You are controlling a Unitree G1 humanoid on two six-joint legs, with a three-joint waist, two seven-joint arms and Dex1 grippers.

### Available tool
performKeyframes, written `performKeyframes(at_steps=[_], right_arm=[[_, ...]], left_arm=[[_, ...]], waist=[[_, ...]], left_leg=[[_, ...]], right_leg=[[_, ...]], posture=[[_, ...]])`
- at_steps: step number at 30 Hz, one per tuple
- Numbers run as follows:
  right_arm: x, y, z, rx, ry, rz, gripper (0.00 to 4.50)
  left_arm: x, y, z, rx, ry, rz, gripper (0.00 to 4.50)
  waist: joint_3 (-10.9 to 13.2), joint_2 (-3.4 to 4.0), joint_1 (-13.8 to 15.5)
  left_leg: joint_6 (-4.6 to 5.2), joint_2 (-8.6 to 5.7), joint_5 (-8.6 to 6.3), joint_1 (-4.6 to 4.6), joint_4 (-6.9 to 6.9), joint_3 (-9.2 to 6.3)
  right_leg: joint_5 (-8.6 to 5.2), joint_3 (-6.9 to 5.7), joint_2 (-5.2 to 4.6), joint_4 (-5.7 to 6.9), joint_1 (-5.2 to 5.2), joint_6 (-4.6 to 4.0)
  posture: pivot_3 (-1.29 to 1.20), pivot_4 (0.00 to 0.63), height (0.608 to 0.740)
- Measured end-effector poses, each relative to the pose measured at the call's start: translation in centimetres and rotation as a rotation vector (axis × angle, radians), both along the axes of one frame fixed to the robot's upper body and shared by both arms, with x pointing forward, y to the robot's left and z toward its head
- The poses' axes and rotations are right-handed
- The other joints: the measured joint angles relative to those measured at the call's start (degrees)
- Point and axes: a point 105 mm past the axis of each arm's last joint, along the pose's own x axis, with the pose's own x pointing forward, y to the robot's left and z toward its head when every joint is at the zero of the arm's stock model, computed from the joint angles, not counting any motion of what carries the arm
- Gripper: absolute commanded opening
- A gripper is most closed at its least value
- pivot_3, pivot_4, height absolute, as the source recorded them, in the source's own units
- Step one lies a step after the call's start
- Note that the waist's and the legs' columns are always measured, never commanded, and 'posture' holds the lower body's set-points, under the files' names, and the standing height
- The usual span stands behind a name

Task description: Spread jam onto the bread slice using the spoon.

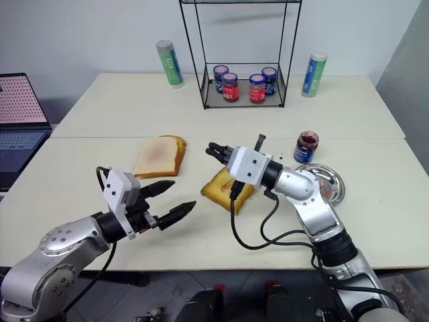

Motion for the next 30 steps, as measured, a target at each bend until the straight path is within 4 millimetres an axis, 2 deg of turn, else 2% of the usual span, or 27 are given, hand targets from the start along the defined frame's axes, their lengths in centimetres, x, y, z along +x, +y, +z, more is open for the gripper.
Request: performKeyframes(at_steps=[7, 11, 13, 15, 17, 22, 30], right_arm=[[0.0, -0.2, 0.0, -0.002, -0.010, 0.000, 0.01], [-0.5, -0.3, -0.1, -0.013, -0.085, 0.006, 0.01], [-0.7, -0.7, -1.0, -0.032, -0.135, -0.001, 0.01], [-0.7, -1.0, -3.0, -0.076, -0.126, 0.002, 0.01], [-1.2, -0.7, -3.9, -0.091, -0.119, 0.028, 0.01], [-2.0, -0.2, -4.6, -0.096, -0.134, 0.071, 0.01], [-1.9, 0.0, -5.5, -0.113, -0.124, 0.082, 0.01]], left_arm=[[0.0, 0.0, 0.0, 0.000, 0.001, -0.001, 4.50], [0.0, 0.0, -0.1, -0.001, 0.003, -0.003, 4.50], [0.0, 0.0, -0.1, -0.001, 0.003, -0.003, 4.50], [0.0, 0.0, -0.1, 0.000, 0.003, -0.003, 4.50], [-0.1, 0.0, -0.1, 0.000, 0.004, -0.003, 4.50], [-0.1, 0.0, -0.2, 0.000, 0.009, 0.000, 4.50], [-0.3, 0.1, -0.5, 0.001, 0.018, 0.004, 4.50]], waist=[[0.0, 0.00, 0.0], [0.0, 0.00, 0.0], [0.0, -0.02, 0.0], [0.0, -0.02, 0.0], [0.0, -0.02, 0.0], [0.0, -0.02, 0.0], [0.0, -0.02, 0.0]], left_leg=[[0.00, 0.01, 0.00, 0.01, 0.00, 0.01], [0.00, 0.00, 0.00, 0.01, 0.00, 0.01], [0.00, 0.00, 0.00, 0.03, 0.00, 0.03], [0.00, 0.01, 0.00, 0.03, 0.00, 0.06], [-0.02, 0.01, 0.01, 0.03, 0.00, 0.06], [-0.02, 0.02, 0.01, 0.04, 0.00, 0.04], [-0.03, 0.01, 0.02, 0.04, 0.00, 0.04]], right_leg=[[0.00, 0.00, 0.00, 0.00, 0.00, 0.00], [0.00, 0.00, 0.00, 0.00, 0.00, 0.00], [0.00, 0.00, 0.00, 0.00, 0.02, 0.00], [0.00, 0.02, 0.00, 0.00, 0.02, 0.00], [0.00, 0.02, 0.00, 0.01, 0.01, 0.00], [0.00, 0.02, 0.01, 0.01, 0.02, 0.00], [0.00, 0.02, 0.01, 0.01, 0.02, 0.00]], posture=[[0.00, 0.150, 0.740], [0.00, 0.150, 0.740], [0.00, 0.150, 0.740], [0.00, 0.150, 0.740], [0.00, 0.150, 0.740], [0.00, 0.150, 0.740], [0.00, 0.150, 0.740]])
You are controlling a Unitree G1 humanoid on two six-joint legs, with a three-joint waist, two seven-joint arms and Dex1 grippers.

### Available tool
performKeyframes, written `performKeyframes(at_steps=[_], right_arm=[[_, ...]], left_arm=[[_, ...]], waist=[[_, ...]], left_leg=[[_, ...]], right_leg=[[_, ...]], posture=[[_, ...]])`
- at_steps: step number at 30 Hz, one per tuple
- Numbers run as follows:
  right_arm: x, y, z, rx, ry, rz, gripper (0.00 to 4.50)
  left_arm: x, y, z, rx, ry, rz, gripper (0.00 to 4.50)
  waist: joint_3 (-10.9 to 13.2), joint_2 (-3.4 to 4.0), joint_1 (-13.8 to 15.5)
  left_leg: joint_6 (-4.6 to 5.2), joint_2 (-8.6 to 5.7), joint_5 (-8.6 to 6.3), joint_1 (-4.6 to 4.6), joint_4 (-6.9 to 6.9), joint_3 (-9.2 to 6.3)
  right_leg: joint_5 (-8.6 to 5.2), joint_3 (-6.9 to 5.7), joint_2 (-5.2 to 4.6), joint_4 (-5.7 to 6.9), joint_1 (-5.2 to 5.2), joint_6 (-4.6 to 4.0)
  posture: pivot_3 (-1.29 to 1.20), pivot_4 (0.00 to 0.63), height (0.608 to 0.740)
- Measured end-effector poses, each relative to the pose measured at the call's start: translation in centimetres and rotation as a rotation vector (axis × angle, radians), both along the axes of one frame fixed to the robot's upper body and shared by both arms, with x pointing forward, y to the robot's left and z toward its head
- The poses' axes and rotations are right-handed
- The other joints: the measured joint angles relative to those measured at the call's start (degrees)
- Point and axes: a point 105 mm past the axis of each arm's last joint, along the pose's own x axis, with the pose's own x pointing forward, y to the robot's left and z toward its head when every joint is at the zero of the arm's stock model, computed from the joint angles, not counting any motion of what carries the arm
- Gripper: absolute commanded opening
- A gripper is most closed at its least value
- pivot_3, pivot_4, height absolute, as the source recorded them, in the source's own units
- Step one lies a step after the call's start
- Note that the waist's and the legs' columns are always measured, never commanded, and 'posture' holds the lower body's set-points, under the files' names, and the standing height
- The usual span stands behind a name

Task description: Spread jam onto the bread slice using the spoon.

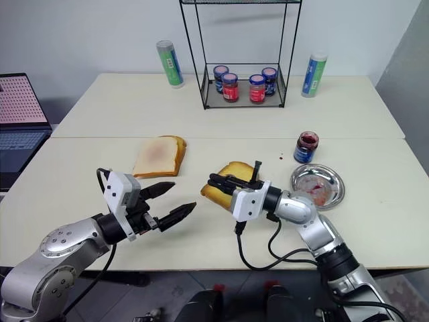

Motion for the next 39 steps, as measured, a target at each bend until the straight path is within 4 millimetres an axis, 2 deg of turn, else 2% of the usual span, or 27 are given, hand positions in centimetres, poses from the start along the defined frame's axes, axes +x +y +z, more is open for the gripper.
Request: performKeyframes(at_steps=[20, 32, 39], right_arm=[[0.3, 0.1, 0.2, -0.004, -0.019, 0.006, 0.01], [0.9, -0.1, -1.1, -0.013, 0.034, -0.015, 0.01], [1.1, -0.3, -1.0, -0.005, 0.049, -0.024, 0.01]], left_arm=[[0.1, 0.1, 0.1, 0.002, -0.006, 0.014, 4.50], [0.1, 0.0, 0.1, 0.001, -0.006, 0.014, 4.50], [0.1, 0.0, 0.1, 0.001, -0.006, 0.013, 4.50]], waist=[[0.0, 0.00, 0.0], [0.0, 0.00, 0.0], [0.0, 0.00, 0.0]], left_leg=[[-0.01, 0.00, 0.01, 0.00, 0.00, 0.00], [-0.01, 0.00, 0.01, 0.01, 0.01, 0.01], [-0.01, 0.00, 0.01, 0.01, 0.01, 0.00]], right_leg=[[0.00, 0.00, 0.00, 0.00, 0.00, 0.00], [0.00, 0.00, 0.00, 0.00, 0.00, 0.00], [0.00, 0.00, 0.00, 0.00, 0.00, 0.00]], posture=[[0.00, 0.150, 0.740], [0.00, 0.150, 0.740], [0.00, 0.150, 0.740]])
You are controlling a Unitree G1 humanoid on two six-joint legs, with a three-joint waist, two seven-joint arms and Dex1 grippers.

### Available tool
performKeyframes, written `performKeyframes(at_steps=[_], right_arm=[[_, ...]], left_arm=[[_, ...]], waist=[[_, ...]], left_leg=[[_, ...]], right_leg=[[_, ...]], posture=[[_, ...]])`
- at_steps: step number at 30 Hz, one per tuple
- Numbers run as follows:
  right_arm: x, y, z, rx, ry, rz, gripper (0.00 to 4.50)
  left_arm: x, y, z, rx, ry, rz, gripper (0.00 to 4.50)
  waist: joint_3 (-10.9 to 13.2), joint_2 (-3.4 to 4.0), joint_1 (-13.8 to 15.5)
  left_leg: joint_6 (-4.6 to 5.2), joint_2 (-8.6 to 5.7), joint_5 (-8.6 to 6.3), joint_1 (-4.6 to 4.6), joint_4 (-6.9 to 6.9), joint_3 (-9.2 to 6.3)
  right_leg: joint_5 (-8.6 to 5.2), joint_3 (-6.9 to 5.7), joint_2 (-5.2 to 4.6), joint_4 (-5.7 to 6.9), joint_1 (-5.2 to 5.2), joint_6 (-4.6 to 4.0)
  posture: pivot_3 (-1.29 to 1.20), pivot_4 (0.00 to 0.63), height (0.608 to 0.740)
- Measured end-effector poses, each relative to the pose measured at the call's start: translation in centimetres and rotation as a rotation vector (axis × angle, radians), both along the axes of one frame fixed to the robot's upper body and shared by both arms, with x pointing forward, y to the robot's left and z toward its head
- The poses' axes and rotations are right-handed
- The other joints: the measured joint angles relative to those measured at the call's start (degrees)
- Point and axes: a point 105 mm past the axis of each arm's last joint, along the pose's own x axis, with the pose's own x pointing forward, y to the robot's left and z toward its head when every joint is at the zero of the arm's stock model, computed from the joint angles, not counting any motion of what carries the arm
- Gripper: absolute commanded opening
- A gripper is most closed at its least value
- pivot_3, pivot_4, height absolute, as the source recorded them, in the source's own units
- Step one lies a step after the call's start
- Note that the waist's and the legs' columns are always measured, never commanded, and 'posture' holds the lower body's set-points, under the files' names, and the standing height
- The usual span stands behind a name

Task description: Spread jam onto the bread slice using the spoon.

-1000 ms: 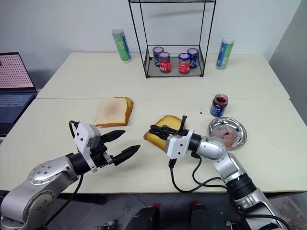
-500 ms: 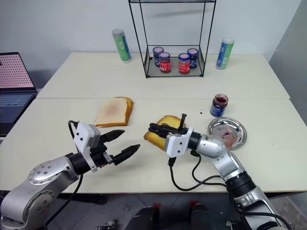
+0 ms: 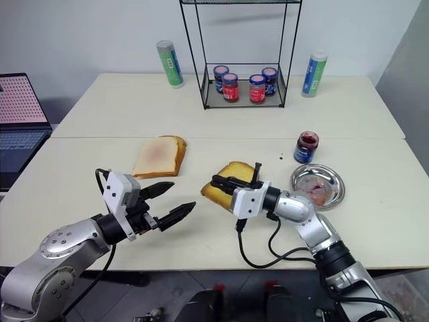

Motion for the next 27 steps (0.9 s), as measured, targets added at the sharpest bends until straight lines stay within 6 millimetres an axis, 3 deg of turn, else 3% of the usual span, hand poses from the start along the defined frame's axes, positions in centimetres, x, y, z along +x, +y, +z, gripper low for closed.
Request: performKeyframes(at_steps=[10, 16, 21, 27], right_arm=[[0.0, -0.5, 2.3, 0.044, -0.033, -0.020, 0.01], [0.2, -0.7, 4.8, 0.136, -0.012, -0.046, 0.01], [1.6, -0.8, 6.8, 0.331, 0.204, -0.099, 0.01], [5.9, -2.7, 7.7, 0.804, 0.796, -0.251, 0.01]], left_arm=[[0.1, 0.0, 0.1, 0.000, -0.006, -0.003, 4.50], [0.3, -0.2, 0.5, -0.003, -0.021, -0.015, 4.50], [0.4, -0.3, 0.7, -0.004, -0.026, -0.024, 4.50], [0.4, -0.5, 0.5, -0.004, -0.019, -0.037, 4.50]], waist=[[0.0, 0.00, 0.0], [0.0, 0.00, 0.0], [0.0, 0.00, 0.0], [0.0, 0.01, 0.0]], left_leg=[[0.01, 0.00, 0.00, 0.00, 0.00, -0.01], [0.00, 0.01, 0.00, -0.01, 0.00, -0.02], [0.01, 0.01, -0.01, -0.01, 0.00, -0.08], [0.03, 0.00, -0.02, -0.01, 0.00, -0.29]], right_leg=[[0.00, 0.00, 0.00, 0.00, 0.00, 0.00], [0.00, -0.01, 0.00, 0.00, 0.00, 0.00], [0.00, 0.00, 0.00, 0.01, -0.01, 0.00], [0.02, 0.03, 0.00, 0.05, -0.02, -0.03]], posture=[[0.00, 0.150, 0.740], [0.00, 0.150, 0.740], [0.00, 0.150, 0.740], [0.00, 0.150, 0.740]])
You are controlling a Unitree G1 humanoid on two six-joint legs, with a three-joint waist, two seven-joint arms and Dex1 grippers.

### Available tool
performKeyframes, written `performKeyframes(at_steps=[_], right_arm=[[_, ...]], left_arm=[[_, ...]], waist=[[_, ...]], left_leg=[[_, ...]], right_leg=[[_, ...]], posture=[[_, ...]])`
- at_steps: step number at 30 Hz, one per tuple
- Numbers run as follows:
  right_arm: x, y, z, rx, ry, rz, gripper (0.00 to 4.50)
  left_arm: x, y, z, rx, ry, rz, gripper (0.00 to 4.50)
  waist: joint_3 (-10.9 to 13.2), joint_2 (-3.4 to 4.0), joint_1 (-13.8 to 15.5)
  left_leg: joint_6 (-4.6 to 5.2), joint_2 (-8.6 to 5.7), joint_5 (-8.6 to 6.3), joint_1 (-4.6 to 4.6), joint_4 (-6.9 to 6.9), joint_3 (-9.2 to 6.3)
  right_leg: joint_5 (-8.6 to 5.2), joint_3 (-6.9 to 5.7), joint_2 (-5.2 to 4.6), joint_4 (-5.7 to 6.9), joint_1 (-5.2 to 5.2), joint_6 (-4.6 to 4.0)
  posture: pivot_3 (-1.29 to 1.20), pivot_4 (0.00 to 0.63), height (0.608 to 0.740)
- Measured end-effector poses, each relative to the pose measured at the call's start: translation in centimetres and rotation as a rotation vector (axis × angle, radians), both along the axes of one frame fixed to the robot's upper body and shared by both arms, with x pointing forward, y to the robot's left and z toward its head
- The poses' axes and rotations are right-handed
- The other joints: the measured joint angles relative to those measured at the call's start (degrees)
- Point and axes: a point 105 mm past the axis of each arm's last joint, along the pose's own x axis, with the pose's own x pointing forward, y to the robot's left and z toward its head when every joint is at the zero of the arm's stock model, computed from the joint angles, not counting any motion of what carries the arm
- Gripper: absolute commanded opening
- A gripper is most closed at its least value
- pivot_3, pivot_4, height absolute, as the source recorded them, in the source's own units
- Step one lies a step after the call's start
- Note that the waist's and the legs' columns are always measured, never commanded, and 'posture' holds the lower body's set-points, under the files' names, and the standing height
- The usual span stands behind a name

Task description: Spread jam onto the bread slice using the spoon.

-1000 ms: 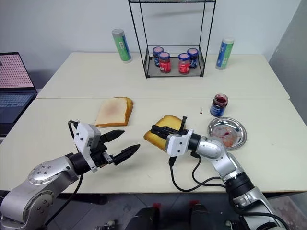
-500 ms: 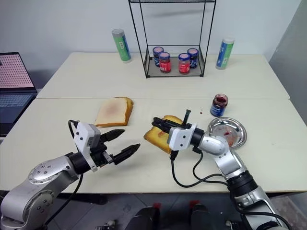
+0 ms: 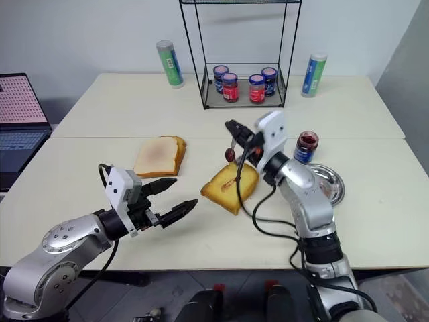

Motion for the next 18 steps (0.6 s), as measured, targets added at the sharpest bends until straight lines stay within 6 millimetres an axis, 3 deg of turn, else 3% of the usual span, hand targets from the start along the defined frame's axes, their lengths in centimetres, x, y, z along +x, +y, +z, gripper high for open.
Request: performKeyframes(at_steps=[3, 9, 18], right_arm=[[1.1, -0.9, -1.4, 0.166, 0.254, 0.003, 0.01], [1.8, -0.9, -4.7, 0.316, 0.567, -0.016, 0.01], [2.3, -2.0, -6.6, 0.274, 0.641, -0.090, 0.01]], left_arm=[[0.0, 0.0, 0.0, 0.000, -0.001, -0.002, 4.50], [0.0, -0.1, 0.1, 0.000, -0.003, -0.002, 4.50], [0.0, 0.0, 0.0, 0.000, 0.000, 0.000, 4.50]], waist=[[0.0, 0.02, 0.0], [0.0, 0.04, -0.2], [0.0, 0.04, -0.3]], left_leg=[[0.10, -0.02, -0.06, -0.02, -0.03, -0.02], [0.12, 0.00, -0.07, -0.02, -0.05, 0.22], [0.13, -0.01, -0.07, -0.03, -0.04, 0.35]], right_leg=[[0.00, -0.01, 0.00, -0.01, -0.02, -0.01], [0.00, 0.01, 0.01, 0.03, -0.08, -0.01], [0.00, 0.01, 0.02, 0.02, -0.08, -0.01]], posture=[[0.00, 0.150, 0.740], [0.00, 0.150, 0.740], [0.00, 0.150, 0.740]])
